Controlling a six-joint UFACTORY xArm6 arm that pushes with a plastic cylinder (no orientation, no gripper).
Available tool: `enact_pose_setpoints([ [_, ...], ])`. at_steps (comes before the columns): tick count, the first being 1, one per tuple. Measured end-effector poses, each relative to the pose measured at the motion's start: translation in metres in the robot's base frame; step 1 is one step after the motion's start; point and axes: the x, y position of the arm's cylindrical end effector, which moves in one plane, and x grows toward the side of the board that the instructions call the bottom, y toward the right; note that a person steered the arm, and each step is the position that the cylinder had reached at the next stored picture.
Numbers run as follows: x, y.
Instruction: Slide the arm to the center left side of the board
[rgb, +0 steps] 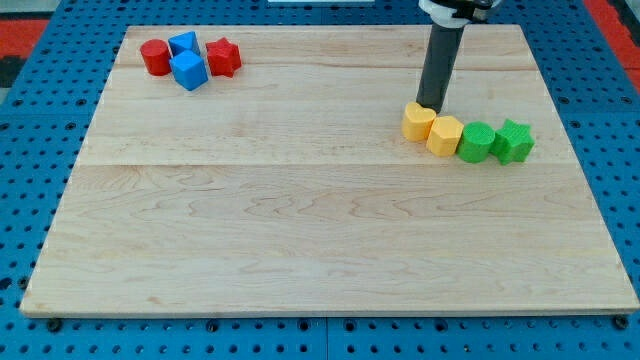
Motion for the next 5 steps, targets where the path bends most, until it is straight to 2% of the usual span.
enact_pose_setpoints([
  [3,-0.004,-0.028],
  [5,-0.092,-0.073],
])
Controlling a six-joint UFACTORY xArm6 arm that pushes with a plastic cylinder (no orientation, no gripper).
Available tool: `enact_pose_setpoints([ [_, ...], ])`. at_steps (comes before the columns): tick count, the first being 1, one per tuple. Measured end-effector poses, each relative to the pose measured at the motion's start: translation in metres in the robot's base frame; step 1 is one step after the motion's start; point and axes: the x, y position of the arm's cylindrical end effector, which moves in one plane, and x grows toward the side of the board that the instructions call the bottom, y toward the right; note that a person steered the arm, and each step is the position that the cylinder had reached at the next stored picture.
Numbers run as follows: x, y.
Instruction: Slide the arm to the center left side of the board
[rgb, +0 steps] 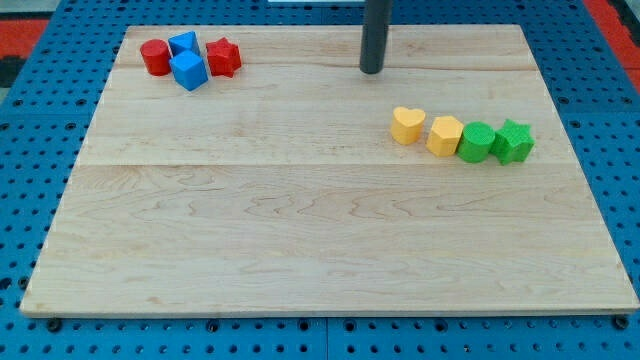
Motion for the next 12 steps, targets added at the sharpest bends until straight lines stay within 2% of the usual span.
enact_pose_setpoints([
  [1,0.048,-0.018],
  [2,0.058,-0.104],
  [3,0.143,-0.131],
  [4,0.244,-0.115],
  [5,0.309,-0.047],
  [6,0.312,-0.008],
  [8,0.280,-0.001],
  [10,0.280,0.018],
  [11,0.280,-0.010],
  [12,0.275,-0.087],
])
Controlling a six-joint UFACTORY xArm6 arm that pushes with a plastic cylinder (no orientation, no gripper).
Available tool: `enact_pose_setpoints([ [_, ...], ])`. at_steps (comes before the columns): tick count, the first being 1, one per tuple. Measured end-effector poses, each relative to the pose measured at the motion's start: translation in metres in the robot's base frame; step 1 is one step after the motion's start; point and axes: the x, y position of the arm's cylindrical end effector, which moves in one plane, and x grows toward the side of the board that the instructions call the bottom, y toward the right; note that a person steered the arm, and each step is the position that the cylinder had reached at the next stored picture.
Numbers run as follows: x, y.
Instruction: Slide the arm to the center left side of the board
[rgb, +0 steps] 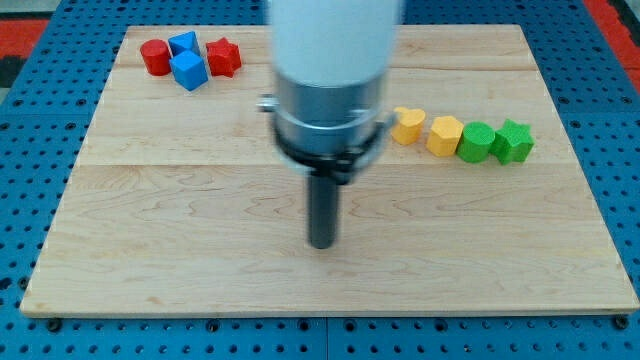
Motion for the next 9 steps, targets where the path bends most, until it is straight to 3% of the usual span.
enact_pose_setpoints([
  [3,-0.058,-0.165],
  [9,-0.059,-0.173],
])
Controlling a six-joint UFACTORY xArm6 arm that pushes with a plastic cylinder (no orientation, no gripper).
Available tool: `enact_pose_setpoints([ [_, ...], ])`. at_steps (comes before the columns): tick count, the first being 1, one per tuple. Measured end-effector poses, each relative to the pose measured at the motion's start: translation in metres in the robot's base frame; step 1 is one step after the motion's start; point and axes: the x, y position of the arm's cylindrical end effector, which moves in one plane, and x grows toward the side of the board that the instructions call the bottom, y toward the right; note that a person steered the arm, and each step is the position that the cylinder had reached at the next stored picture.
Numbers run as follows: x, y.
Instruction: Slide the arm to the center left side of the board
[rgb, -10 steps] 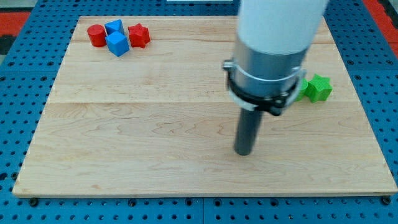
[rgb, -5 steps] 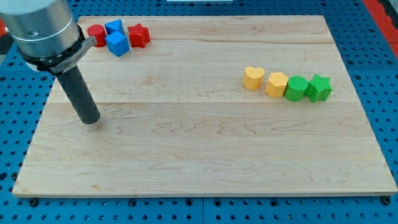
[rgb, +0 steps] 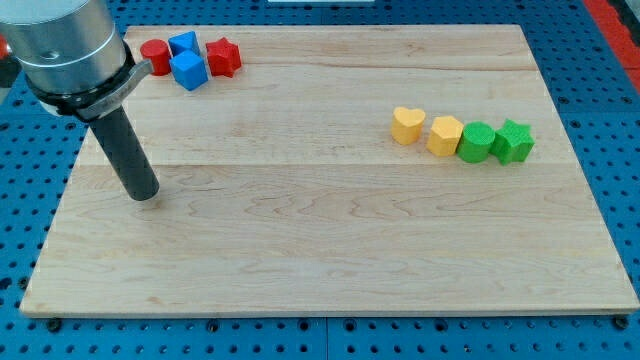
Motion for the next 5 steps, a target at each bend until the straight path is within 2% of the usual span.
enact_pose_setpoints([
  [1,-0.004,-0.008],
  [3,-0.084,-0.068],
  [4,-0.035,-0.028],
  [5,0.013,0.083],
])
